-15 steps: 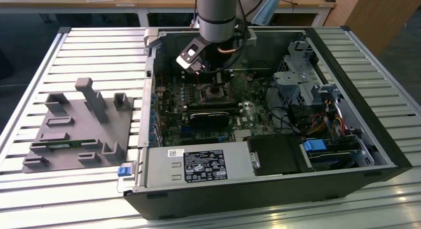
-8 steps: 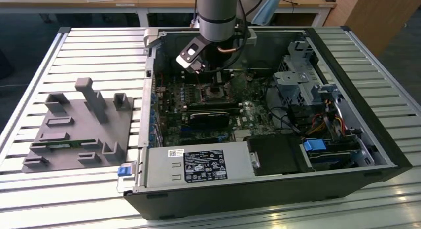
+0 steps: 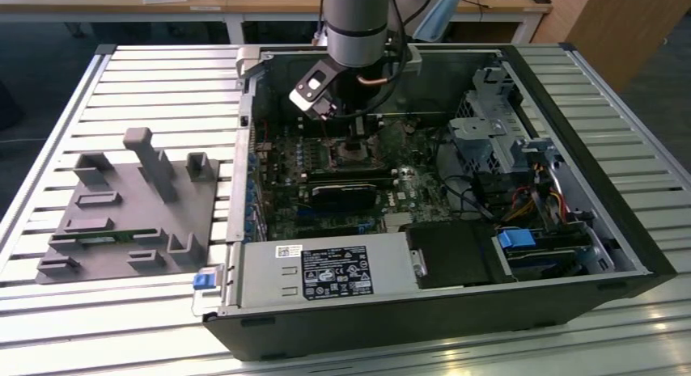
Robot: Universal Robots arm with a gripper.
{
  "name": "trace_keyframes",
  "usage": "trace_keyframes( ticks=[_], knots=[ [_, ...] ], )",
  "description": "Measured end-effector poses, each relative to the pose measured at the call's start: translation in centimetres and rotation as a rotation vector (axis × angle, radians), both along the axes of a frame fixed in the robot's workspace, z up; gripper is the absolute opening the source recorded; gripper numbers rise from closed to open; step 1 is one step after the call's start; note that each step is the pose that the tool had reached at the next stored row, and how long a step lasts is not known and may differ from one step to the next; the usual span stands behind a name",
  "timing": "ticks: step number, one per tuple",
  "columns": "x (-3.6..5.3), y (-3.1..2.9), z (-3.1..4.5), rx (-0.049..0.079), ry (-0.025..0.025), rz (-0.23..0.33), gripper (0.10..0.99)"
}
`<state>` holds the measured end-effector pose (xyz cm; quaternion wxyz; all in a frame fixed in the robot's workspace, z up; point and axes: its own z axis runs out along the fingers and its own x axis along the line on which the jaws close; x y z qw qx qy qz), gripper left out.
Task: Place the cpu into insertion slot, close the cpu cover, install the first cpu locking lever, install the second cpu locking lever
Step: 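Close the cpu cover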
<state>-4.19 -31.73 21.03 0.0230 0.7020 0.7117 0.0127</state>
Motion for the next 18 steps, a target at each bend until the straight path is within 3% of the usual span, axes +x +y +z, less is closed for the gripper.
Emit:
trace_keyframes(
  ticks=[13,18],
  knots=[
    [0.0,0.0,0.42,0.0,0.0001,0.0,0.106],
    [0.0,0.0,1.06,0.0,-0.0001,0.0,0.106]
  ],
)
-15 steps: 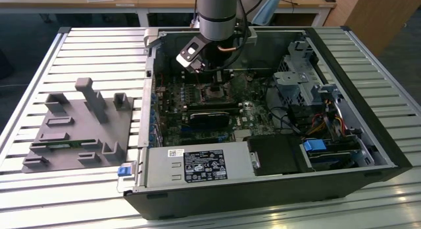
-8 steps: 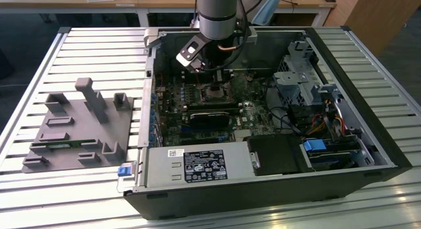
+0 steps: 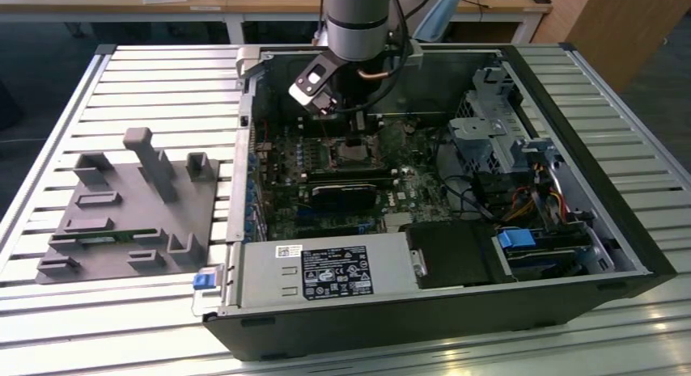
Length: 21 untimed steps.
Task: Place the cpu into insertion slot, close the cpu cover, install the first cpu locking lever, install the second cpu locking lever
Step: 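Close the cpu cover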
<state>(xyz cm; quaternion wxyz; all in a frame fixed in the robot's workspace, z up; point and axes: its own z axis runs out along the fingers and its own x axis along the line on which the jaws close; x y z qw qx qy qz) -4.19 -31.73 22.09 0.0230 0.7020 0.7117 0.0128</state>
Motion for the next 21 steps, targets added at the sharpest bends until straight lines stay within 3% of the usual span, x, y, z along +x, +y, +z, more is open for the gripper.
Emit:
trace_keyframes(
  ticks=[21],
  knots=[
    [-0.07,0.0,1.79,0.0,0.0001,0.0,0.106]
  ],
)
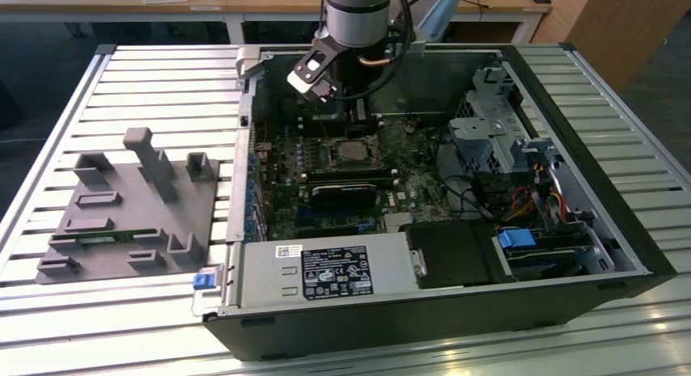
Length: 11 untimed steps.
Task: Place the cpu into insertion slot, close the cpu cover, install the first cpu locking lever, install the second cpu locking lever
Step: 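Close the cpu cover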
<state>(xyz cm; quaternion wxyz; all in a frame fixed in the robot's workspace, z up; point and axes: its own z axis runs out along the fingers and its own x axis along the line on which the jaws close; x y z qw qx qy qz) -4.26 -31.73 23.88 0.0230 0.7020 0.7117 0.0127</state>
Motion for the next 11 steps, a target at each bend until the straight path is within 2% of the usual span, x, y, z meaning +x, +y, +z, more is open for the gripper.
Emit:
trace_keyframes(
  ticks=[11],
  knots=[
    [-0.01,0.0,0.68,0.0,0.0,0.0,0.106]
  ],
)
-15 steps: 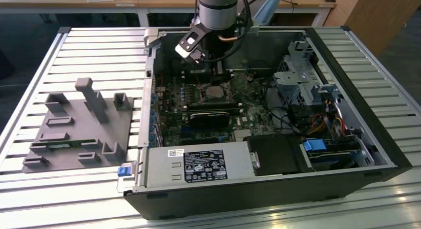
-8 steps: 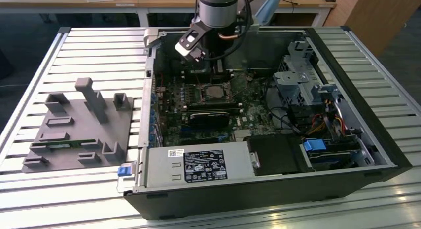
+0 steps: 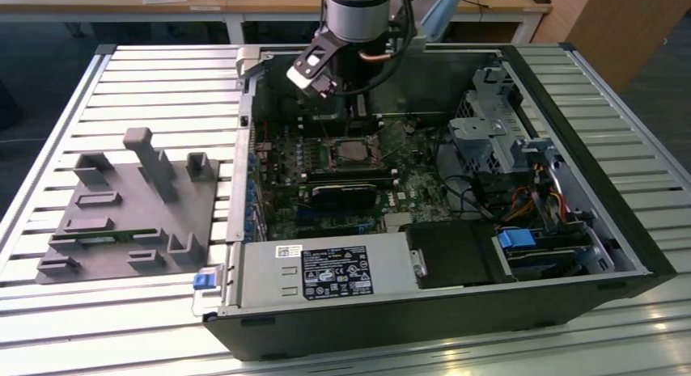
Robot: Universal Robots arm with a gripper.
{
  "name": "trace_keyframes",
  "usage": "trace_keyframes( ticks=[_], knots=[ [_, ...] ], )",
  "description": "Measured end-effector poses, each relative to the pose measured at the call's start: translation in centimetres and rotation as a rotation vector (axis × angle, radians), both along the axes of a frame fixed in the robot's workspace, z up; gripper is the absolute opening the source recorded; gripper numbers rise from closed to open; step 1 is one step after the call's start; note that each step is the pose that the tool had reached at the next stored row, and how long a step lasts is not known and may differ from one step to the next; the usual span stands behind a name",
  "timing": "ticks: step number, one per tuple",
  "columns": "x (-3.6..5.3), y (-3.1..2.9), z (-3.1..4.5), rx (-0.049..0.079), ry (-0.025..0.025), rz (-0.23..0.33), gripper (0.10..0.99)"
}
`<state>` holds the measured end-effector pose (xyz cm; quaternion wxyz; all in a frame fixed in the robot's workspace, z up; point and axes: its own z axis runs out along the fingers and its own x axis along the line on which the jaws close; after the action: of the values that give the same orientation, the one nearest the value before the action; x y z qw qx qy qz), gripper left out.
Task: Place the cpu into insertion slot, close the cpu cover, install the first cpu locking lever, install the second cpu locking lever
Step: 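Close the cpu cover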
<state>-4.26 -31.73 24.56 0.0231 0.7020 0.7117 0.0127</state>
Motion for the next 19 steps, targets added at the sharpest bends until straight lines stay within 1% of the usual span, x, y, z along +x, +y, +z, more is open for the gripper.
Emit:
trace_keyframes(
  ticks=[19],
  knots=[
    [0.0,0.0,0.97,0.0,0.0,0.0,0.106]
  ],
)
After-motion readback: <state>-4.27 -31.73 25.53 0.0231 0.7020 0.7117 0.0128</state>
